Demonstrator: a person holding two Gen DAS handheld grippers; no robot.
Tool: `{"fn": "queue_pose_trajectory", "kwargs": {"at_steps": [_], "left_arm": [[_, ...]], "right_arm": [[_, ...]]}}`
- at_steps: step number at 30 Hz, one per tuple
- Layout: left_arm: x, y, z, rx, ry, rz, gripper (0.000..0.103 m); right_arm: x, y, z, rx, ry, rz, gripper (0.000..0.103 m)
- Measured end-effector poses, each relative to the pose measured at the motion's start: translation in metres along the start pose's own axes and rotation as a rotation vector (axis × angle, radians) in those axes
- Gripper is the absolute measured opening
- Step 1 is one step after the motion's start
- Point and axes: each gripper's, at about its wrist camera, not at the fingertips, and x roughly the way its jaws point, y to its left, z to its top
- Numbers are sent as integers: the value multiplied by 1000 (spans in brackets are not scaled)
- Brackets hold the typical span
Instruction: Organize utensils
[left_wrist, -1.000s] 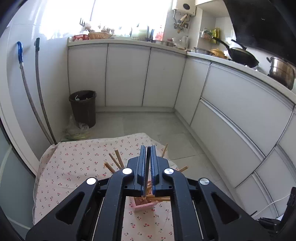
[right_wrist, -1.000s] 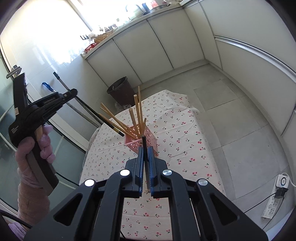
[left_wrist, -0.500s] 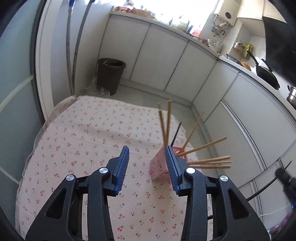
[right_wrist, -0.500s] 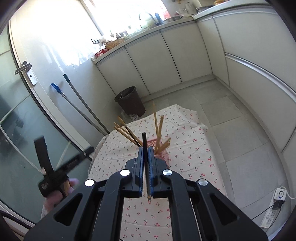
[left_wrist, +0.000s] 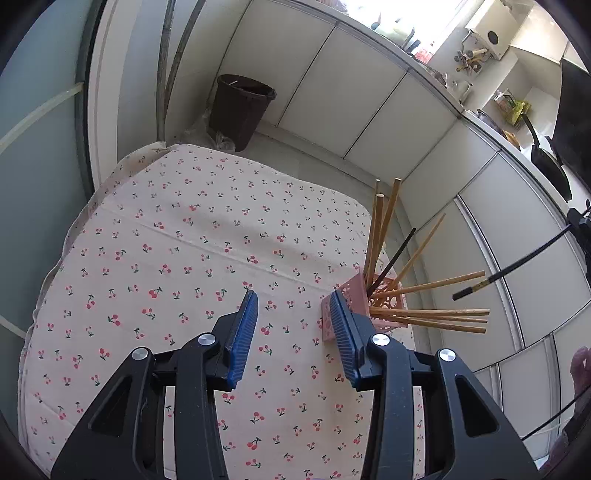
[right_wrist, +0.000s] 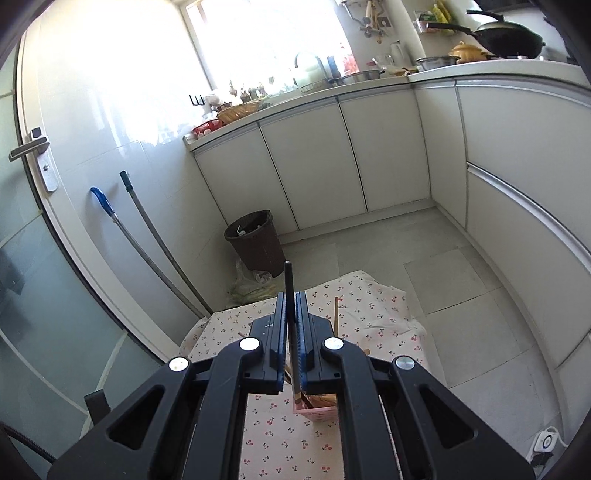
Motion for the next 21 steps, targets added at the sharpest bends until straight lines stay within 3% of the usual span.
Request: {"fn": "queue_pose_trajectory", "kwargs": {"at_steps": [6,10,13,15,17,21], "left_arm": [[10,0,3,0,17,2,39],[0,-5,4,26,-34,-8,41],[-14,-20,-1,101,-110,26,44],[-25,-36,-8,165,-163,44,48],[-34,-52,-17,212,-203,51,61],[-50,-79,-35,301,-269,54,74]], "right_arm": [[57,-15,-16,21,33,-25,14],[72,-24,-40,39,71,-17,15],[58,-23,-54,18,71,-39,17],[42,-20,-65,0,65,-64,25],[24,-19,-78,-22,51,-95,30],[-4,-19,-101,-60,33,-177,35]]}}
